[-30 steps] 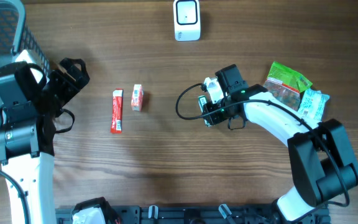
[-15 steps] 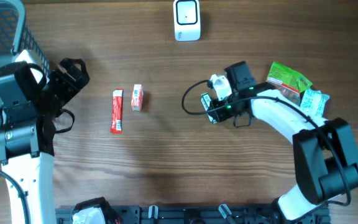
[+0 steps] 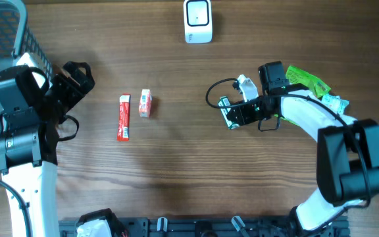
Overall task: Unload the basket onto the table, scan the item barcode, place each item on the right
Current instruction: 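Carry the box right toward the green snack bag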
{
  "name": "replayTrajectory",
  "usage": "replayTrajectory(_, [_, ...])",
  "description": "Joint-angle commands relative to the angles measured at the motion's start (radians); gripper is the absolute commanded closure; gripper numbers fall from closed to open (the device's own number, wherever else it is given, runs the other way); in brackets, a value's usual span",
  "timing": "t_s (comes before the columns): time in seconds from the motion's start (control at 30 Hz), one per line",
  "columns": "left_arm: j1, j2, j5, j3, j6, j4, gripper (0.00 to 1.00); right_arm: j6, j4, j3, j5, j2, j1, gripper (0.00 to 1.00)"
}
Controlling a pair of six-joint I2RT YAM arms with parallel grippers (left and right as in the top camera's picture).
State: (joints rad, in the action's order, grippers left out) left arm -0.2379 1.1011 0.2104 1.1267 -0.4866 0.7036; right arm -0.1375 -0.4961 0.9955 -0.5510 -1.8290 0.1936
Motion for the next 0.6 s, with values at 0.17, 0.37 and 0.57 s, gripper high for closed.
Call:
replayTrajectory(0.17, [-0.006, -0.002, 0.001, 0.000, 0.012, -0.002, 0.00, 0.000, -0.039, 0.034, 0.007, 0.018, -0.003, 0.77])
replayTrajectory(0.37, [-0.006, -0.002, 0.001, 0.000, 0.012, -0.002, 0.00, -0.060, -0.067, 0.033, -0.114, 0.068, -0.003, 0.79])
replayTrajectory(0.57, [-0.006, -0.002, 0.001, 0.000, 0.012, -0.002, 0.00, -0.088, -0.076, 0.029, -0.373, 0.065, -0.003, 0.79])
